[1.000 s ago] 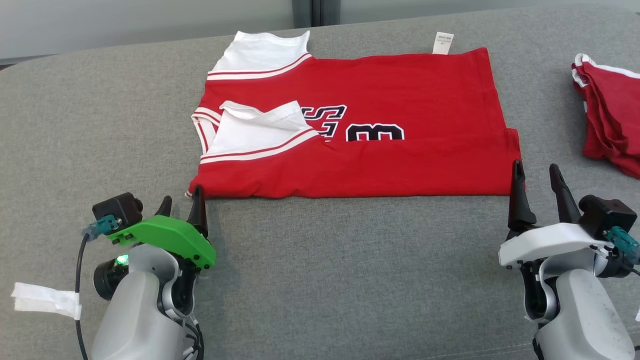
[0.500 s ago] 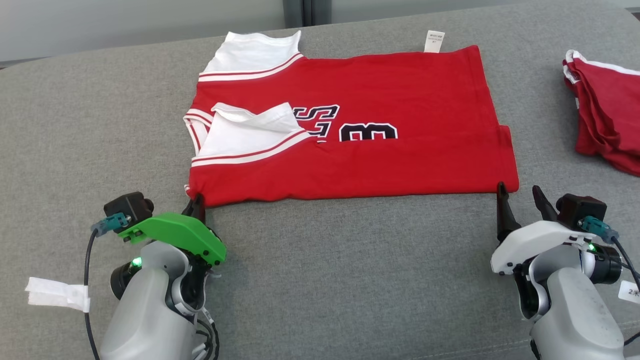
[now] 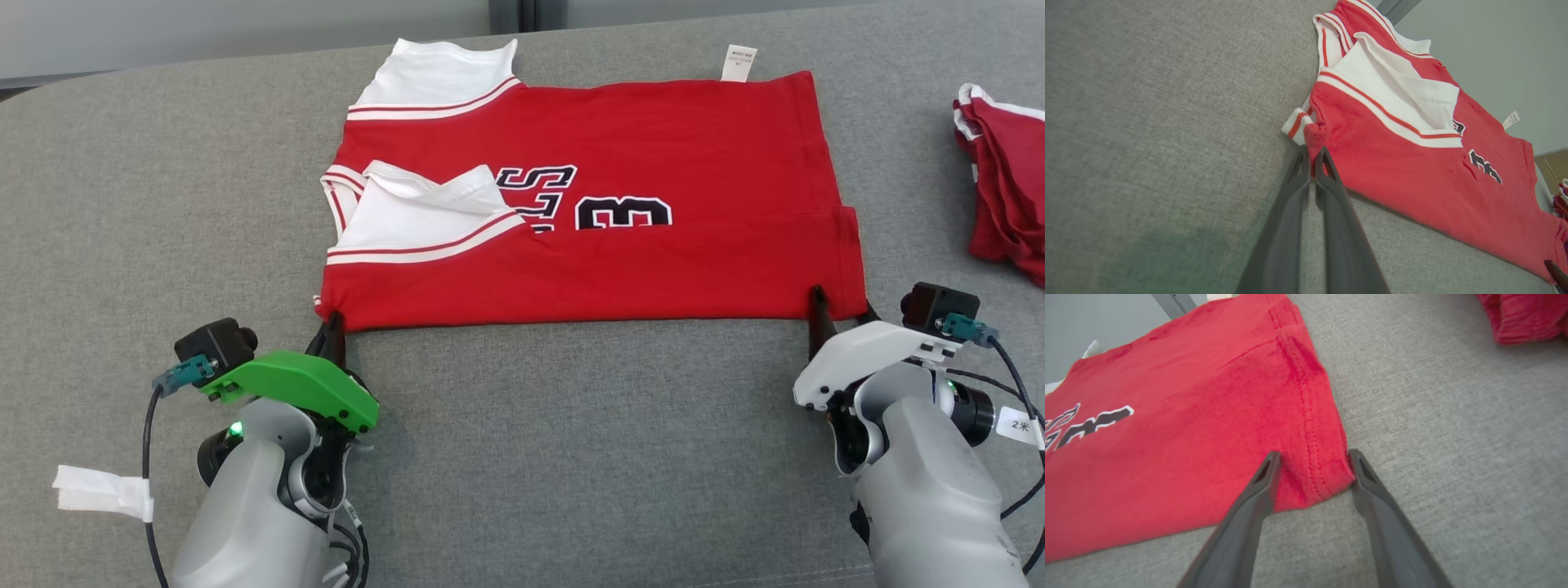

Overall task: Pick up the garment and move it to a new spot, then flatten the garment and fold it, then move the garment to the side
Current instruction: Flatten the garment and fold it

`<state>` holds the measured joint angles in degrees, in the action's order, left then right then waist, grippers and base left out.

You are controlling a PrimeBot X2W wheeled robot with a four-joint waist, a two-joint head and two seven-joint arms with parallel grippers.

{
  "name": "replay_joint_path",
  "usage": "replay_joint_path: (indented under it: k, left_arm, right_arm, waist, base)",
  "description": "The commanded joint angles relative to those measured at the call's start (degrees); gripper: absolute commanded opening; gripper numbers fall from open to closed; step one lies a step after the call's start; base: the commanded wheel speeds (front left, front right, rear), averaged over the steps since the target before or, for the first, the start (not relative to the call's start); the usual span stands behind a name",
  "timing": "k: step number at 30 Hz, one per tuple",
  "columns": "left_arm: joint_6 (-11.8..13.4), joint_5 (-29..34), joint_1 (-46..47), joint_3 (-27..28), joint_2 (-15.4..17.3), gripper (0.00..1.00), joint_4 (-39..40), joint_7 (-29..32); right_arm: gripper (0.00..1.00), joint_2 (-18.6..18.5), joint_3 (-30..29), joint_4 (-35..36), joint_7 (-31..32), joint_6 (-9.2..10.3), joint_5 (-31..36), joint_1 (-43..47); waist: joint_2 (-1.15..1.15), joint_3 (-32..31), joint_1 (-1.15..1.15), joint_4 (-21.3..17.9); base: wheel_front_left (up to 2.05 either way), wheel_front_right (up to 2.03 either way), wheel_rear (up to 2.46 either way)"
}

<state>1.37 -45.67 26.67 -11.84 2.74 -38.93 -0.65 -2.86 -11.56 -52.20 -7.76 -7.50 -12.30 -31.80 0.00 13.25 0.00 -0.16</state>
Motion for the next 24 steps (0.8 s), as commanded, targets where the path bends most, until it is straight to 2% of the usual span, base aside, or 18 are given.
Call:
replay_joint_path:
  k: [1, 7, 13, 21, 24]
  left_arm:
    - [-0.6, -0.7, 0.3, 0.0, 0.3, 0.00, 0.4, -0.7]
    - [-2.1, -3.3, -1.2, 1.3, 0.3, 0.00, 2.2, -3.0]
    - [-3.2, -5.1, -7.0, 1.9, 0.6, 0.00, 8.1, -3.5]
    - [-0.1, -5.7, -22.3, 2.0, 1.6, 0.00, 25.0, -2.8]
    - [2.4, -5.8, -28.4, 2.2, 2.3, 0.00, 31.9, -1.5]
  right_arm:
    - [0.00, -0.1, 0.0, -1.2, -0.7, 0.04, -0.6, -0.9]
    - [0.00, -0.1, -0.2, -2.3, -3.7, 0.04, -3.0, -2.9]
    - [0.00, -0.1, 2.5, 1.9, -4.5, 0.04, -7.8, 1.5]
    - [0.00, -0.1, 5.0, 15.4, -1.5, 0.04, -13.1, 15.0]
    - [0.00, -0.2, 3.9, 21.4, 0.6, 0.04, -13.3, 20.2]
  waist:
    - [0.00, -0.1, 0.00, 0.1]
    - [0.00, -1.1, 0.00, -0.1]
    - [0.00, -2.8, 0.00, -0.3]
    - [0.00, -4.3, 0.00, -0.4]
    - [0.00, -4.6, 0.00, 0.0]
  base:
    - [0.00, 0.00, 0.00]
    - [0.00, 0.00, 0.00]
    - [0.00, 0.00, 0.00]
    - [0.00, 0.00, 0.00]
    - [0.00, 0.00, 0.00]
